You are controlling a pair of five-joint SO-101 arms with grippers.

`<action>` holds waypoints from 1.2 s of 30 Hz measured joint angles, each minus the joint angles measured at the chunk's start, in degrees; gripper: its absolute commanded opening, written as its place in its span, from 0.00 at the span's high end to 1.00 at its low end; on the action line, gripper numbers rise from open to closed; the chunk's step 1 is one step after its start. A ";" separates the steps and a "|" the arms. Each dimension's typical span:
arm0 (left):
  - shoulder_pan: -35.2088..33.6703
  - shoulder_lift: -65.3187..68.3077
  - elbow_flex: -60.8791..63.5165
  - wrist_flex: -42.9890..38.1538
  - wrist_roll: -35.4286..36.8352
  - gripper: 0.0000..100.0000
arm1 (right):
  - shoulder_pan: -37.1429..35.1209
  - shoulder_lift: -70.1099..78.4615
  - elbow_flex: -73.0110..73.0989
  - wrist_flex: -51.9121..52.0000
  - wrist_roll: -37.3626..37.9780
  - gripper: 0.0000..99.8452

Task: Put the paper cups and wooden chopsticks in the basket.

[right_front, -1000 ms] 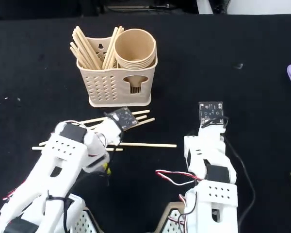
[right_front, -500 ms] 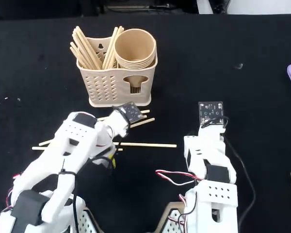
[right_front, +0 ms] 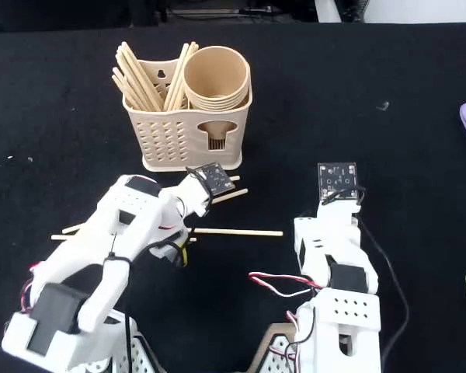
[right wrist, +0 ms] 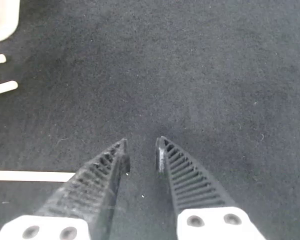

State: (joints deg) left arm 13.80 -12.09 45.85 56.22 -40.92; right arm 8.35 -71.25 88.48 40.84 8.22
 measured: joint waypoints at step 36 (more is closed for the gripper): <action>-3.43 9.23 -7.38 -0.35 -3.96 0.72 | 0.00 0.00 0.00 0.00 0.00 0.90</action>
State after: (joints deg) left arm 10.37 -2.86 38.46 55.87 -44.88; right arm 8.35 -71.25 88.48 40.84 8.22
